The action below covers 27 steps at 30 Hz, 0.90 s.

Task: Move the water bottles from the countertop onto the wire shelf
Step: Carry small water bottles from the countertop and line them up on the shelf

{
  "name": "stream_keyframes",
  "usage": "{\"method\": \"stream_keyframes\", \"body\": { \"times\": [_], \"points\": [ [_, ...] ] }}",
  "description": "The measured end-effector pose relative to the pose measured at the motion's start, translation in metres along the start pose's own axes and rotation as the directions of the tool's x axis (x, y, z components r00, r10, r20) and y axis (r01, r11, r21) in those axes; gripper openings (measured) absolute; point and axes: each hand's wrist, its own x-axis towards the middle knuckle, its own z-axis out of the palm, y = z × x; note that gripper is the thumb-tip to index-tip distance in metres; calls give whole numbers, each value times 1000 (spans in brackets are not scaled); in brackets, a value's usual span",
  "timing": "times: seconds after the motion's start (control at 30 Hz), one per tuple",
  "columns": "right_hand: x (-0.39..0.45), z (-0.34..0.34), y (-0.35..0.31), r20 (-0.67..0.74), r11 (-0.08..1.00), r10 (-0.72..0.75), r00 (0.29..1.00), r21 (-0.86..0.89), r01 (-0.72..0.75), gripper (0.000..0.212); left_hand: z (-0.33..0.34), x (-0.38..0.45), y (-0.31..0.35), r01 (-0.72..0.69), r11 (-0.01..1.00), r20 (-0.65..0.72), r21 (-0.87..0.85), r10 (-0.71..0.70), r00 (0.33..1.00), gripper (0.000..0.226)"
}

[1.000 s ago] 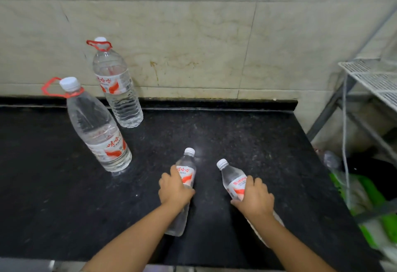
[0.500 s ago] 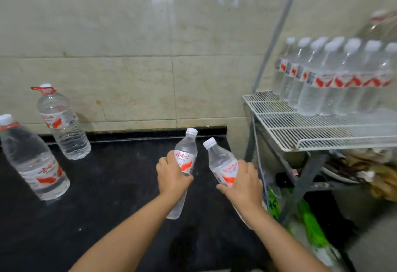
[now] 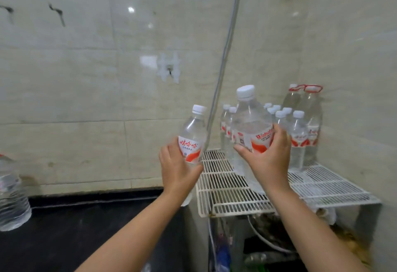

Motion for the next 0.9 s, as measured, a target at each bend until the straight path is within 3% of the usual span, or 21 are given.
{"method": "stream_keyframes", "body": {
  "times": [0.13,0.33,0.43,0.57,0.7,0.9],
  "points": [
    [49,-12,48,-17,998,30,999,58,-29,81,58,16,27,-22,997,-18,-79,21,1000,68],
    [84,-14,136,190,972,139,972,161,-171,78,151,23,49,86,970,81,-228,-69,994,71],
    [88,-15,169,281,933,203,938,236,-272,78,185,17,52,135,955,138,-265,-101,985,84],
    [97,-20,198,444,881,252,860,262,-394,64,216,7,46,110,969,154,-220,-77,985,85],
    [115,-26,221,594,863,214,776,258,-435,46,227,-6,47,184,970,147,-160,-161,976,88],
    [130,-34,238,778,849,91,622,266,-456,54,219,-21,63,290,957,90,-23,-287,954,97]
  ]
}}
